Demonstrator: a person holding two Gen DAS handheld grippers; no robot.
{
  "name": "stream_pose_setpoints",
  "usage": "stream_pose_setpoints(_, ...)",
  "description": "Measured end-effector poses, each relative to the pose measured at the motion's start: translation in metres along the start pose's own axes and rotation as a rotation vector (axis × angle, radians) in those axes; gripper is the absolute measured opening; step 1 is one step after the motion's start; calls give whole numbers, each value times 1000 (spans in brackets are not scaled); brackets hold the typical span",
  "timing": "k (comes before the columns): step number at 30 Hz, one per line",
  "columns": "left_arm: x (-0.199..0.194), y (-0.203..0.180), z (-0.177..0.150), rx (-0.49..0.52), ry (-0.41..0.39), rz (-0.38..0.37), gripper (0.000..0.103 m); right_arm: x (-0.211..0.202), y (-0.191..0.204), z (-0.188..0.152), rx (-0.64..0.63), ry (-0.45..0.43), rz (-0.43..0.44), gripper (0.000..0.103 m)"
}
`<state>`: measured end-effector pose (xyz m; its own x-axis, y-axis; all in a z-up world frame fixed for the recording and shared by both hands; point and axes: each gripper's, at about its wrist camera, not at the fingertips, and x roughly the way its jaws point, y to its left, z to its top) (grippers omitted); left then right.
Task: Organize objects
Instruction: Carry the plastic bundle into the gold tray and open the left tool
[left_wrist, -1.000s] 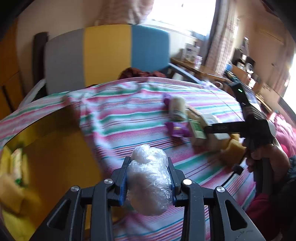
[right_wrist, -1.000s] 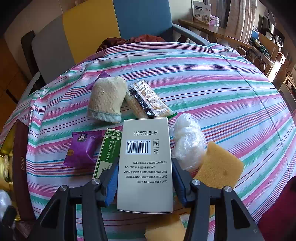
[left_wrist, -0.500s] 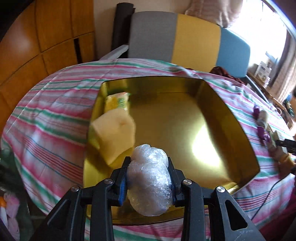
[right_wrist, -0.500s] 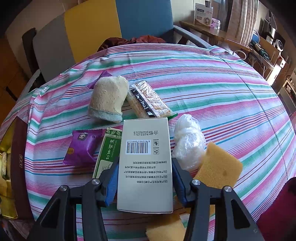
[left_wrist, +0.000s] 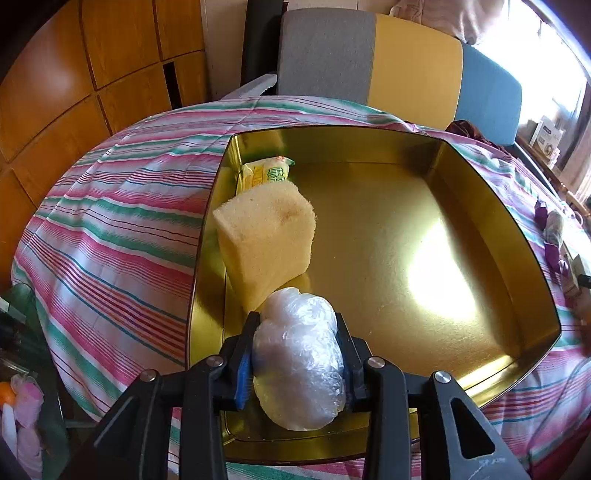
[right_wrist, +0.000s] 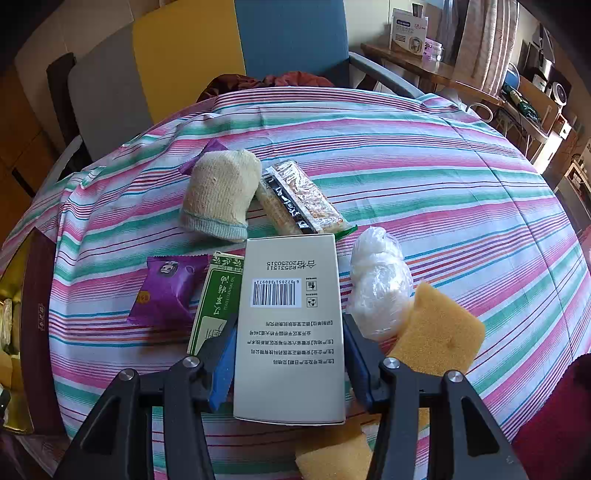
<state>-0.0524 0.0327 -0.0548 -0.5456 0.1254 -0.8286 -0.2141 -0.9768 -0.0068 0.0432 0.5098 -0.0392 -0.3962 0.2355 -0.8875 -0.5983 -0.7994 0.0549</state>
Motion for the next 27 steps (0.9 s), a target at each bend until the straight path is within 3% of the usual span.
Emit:
stream_pose_setpoints(10, 2, -2, -1, -3, -8, 26, 44, 0, 0, 0, 2, 0, 0, 52)
stream_pose_setpoints(16, -11, -3, -2, 14, -56, 52, 44, -1, -2, 1, 14, -11, -7, 52)
stream_pose_setpoints(27, -31, 9, 0, 5, -112, 46, 52, -46, -5, 8, 81, -166, 65, 52)
